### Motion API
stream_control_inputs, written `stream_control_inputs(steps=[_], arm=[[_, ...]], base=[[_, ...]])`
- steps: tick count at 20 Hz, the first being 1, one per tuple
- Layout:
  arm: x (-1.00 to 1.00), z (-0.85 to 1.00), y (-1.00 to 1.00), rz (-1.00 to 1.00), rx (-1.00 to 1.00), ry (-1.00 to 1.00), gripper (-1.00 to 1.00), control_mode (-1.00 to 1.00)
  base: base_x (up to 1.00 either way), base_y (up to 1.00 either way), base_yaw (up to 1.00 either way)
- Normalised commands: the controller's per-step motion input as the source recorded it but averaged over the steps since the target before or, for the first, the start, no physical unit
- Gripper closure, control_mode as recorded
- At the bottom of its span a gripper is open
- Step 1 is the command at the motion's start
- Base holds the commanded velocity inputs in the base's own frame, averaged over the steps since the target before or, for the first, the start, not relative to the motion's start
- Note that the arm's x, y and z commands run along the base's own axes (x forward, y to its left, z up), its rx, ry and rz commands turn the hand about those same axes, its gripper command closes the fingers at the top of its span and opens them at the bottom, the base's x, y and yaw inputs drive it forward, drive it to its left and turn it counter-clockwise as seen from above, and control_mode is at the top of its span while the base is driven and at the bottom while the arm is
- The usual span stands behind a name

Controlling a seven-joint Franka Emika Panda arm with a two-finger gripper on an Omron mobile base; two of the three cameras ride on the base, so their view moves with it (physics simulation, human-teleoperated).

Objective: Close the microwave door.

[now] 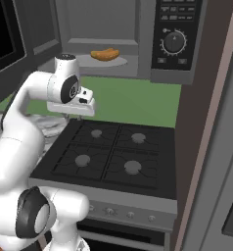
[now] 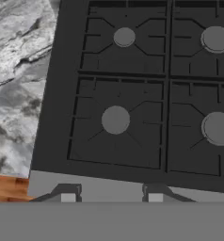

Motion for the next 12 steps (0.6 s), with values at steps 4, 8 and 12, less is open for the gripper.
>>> stream_control_inputs(steps=[4,8,12], arm=[[-0.58,0.15,-0.09,0.00,0.03,-0.21,-1.00,-1.00],[-0.92,0.56,-0.01,0.00,0.03,-0.42,-1.00,-1.00],[-0.91,0.73,0.00,0.00,0.00,-0.45,-1.00,-1.00]], base=[[0.00,0.00,0.00],[0.00,0.00,0.00],[0.00,0.00,0.00]])
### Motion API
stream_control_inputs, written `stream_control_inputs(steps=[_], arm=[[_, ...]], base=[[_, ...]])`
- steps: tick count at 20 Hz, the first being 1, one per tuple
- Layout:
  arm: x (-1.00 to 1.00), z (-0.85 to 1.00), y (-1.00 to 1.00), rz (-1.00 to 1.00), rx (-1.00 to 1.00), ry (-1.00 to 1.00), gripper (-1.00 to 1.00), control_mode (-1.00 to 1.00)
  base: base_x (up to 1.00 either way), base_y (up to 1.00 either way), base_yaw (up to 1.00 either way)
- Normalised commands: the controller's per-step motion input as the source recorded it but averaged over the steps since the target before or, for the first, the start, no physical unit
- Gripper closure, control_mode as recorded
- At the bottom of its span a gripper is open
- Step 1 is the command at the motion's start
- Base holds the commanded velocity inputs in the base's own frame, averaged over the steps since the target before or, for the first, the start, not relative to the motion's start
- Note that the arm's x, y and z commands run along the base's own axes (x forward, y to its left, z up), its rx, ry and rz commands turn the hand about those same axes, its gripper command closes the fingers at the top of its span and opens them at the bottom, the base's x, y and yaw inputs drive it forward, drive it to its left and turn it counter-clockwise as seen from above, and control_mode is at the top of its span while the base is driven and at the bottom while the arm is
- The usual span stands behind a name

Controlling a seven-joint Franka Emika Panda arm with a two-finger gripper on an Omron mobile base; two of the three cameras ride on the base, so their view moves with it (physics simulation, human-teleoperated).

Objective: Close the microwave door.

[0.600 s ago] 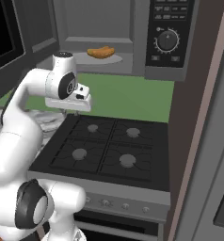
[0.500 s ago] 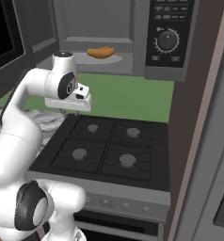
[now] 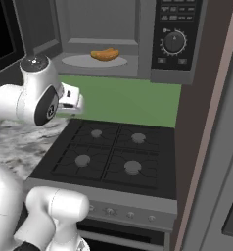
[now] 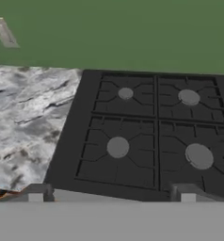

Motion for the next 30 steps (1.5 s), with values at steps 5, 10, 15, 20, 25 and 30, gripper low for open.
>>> stream_control_inputs(steps=[5,10,15,20,25,30], arm=[[-0.70,0.61,0.01,0.00,0.00,-0.34,-1.00,-1.00],[-0.59,0.37,0.18,-0.03,0.00,-0.21,-1.00,-1.00],[-0.53,0.32,0.24,-0.06,0.00,-0.20,-1.00,-1.00],[-0.76,0.38,0.29,-0.01,0.00,-0.28,-1.00,-1.00],[-0.76,0.46,0.02,0.00,0.00,-0.35,-1.00,-1.00],[-0.69,0.59,0.18,0.00,0.01,-0.40,-1.00,-1.00]], base=[[0.00,0.00,0.00],[0.00,0.00,0.00],[0.00,0.00,0.00],[0.00,0.00,0.00],[0.00,0.00,0.00],[0.00,0.00,0.00]])
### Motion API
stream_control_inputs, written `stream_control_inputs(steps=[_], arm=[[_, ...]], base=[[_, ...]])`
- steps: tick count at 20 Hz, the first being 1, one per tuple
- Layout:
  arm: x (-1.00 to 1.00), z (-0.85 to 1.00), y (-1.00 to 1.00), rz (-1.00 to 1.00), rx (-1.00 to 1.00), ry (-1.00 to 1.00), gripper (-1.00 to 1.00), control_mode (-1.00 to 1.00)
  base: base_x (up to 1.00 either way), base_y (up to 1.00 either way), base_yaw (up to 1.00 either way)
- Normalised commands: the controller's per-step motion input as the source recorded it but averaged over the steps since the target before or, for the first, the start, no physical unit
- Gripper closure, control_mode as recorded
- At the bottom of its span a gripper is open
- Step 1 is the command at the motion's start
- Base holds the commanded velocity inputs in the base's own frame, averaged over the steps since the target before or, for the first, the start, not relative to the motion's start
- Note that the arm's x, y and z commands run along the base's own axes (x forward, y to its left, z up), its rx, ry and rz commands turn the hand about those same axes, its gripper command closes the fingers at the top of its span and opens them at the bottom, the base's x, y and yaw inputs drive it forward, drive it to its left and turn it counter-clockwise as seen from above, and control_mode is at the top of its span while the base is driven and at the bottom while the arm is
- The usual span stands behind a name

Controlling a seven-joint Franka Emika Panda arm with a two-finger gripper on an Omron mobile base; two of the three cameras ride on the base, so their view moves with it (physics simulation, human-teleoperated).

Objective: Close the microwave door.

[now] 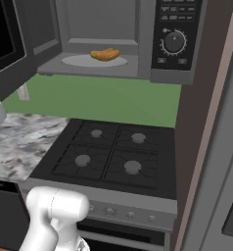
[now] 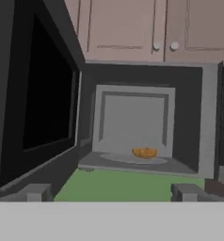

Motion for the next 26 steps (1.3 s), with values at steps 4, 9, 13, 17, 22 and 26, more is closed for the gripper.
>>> stream_control_inputs(steps=[4,9,13,17,22,26], arm=[[-0.61,0.45,0.44,0.00,0.01,-0.39,-1.00,-1.00],[-0.75,0.33,0.32,0.06,0.01,-0.23,-1.00,-1.00],[-0.56,0.00,0.37,0.03,0.00,-0.18,-1.00,-1.00],[-0.08,-0.06,0.83,0.00,-0.04,-0.05,-1.00,-1.00],[0.36,-0.18,0.80,-0.03,-0.11,0.03,-1.00,-1.00],[0.26,-0.20,0.73,-0.12,-0.11,0.05,-1.00,-1.00]], base=[[0.00,0.00,0.00],[0.00,0.00,0.00],[0.00,0.00,0.00],[0.00,0.00,0.00],[0.00,0.00,0.00],[0.00,0.00,0.00]])
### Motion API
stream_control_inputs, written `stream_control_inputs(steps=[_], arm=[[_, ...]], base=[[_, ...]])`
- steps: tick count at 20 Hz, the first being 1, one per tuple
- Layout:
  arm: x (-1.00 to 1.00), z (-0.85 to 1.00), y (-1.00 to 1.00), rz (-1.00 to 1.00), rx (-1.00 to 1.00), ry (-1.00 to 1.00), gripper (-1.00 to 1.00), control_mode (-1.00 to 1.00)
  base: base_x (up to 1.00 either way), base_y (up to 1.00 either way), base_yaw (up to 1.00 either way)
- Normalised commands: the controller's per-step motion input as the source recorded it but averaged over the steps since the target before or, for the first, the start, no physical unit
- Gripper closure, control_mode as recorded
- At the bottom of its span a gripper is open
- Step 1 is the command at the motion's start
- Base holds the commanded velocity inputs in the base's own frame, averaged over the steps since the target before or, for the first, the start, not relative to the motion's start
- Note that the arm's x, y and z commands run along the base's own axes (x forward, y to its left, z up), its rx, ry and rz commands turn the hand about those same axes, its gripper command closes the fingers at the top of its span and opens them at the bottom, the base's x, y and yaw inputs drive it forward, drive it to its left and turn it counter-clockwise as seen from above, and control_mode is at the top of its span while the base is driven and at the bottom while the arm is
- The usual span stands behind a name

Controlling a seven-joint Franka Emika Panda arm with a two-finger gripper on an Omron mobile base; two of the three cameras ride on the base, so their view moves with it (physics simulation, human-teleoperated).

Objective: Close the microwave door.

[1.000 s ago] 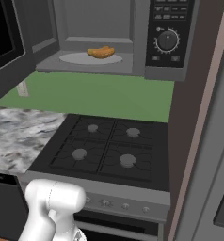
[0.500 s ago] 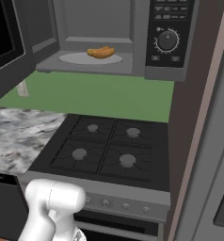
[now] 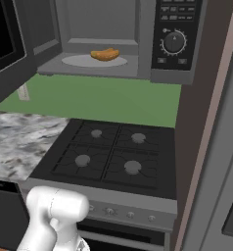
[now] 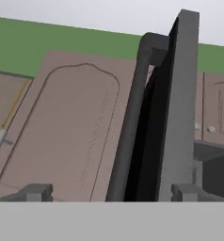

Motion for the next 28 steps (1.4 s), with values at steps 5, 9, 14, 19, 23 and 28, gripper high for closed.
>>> stream_control_inputs(steps=[5,9,14,19,23,28], arm=[[0.15,-0.27,0.79,-0.23,-0.08,0.02,-1.00,-1.00],[0.17,-0.37,0.70,-0.38,-0.08,0.00,-1.00,-1.00],[0.50,-0.22,0.33,-0.48,-0.10,0.00,-1.00,-1.00],[0.46,0.00,0.02,-0.43,-0.01,0.00,-1.00,-1.00],[0.44,0.01,-0.22,-0.27,0.00,-0.04,-1.00,-1.00],[0.29,0.04,-0.47,-0.16,0.00,-0.06,-1.00,-1.00]], base=[[0.00,0.00,0.00],[0.00,0.00,0.00],[0.00,0.00,0.00],[0.00,0.00,0.00],[0.00,0.00,0.00],[0.00,0.00,0.00]])
